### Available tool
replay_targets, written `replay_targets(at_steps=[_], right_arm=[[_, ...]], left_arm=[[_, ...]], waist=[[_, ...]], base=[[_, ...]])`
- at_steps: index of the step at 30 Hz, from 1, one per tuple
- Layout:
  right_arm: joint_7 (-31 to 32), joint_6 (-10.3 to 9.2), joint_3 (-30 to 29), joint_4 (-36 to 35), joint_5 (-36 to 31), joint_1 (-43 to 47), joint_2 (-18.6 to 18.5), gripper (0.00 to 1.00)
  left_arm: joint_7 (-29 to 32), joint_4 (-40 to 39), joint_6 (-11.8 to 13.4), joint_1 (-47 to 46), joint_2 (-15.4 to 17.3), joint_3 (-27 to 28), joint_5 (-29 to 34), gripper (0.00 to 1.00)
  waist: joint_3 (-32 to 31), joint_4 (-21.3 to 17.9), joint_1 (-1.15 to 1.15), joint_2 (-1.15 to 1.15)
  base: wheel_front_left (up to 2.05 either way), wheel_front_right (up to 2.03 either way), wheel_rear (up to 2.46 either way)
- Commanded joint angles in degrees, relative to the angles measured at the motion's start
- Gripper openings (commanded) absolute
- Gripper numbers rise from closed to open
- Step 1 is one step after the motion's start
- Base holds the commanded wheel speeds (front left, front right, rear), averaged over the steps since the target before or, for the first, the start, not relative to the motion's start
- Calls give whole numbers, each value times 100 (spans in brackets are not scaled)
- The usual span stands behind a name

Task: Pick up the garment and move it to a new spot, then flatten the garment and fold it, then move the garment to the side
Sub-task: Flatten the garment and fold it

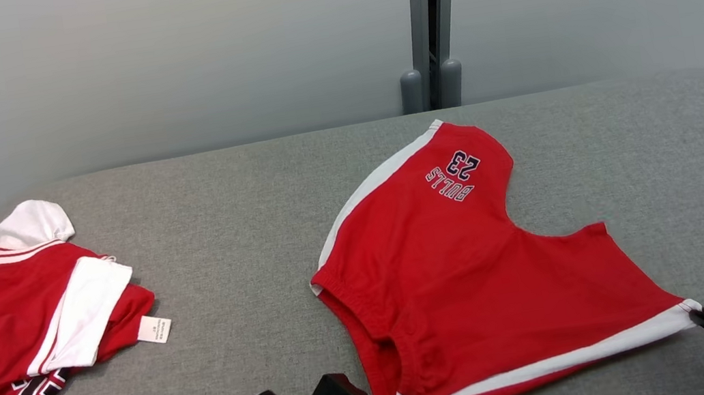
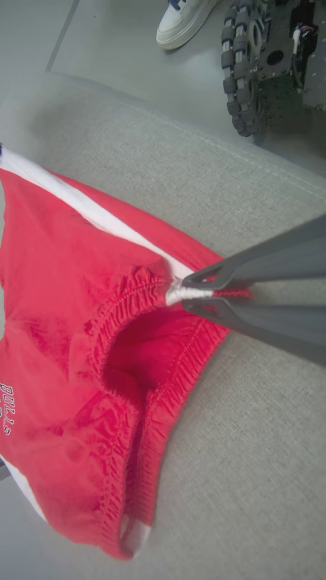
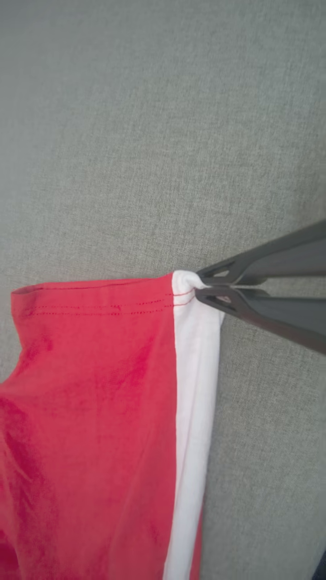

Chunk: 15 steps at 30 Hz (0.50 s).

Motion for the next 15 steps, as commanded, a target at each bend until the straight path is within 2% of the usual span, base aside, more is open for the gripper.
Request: replay_targets(at_steps=[1, 15], right_arm=[[99, -3, 55, -144, 107, 114, -173, 0], [563, -4, 196, -983, 449, 412, -911, 0]], left_arm=[[105, -125, -4, 156, 129, 3, 10, 0], [625, -956, -4, 577, 377, 3, -463, 0]], waist=[[-55, -1, 0, 0], [-161, 37, 0, 0]], base=[[0, 0, 0], [0, 0, 0]])
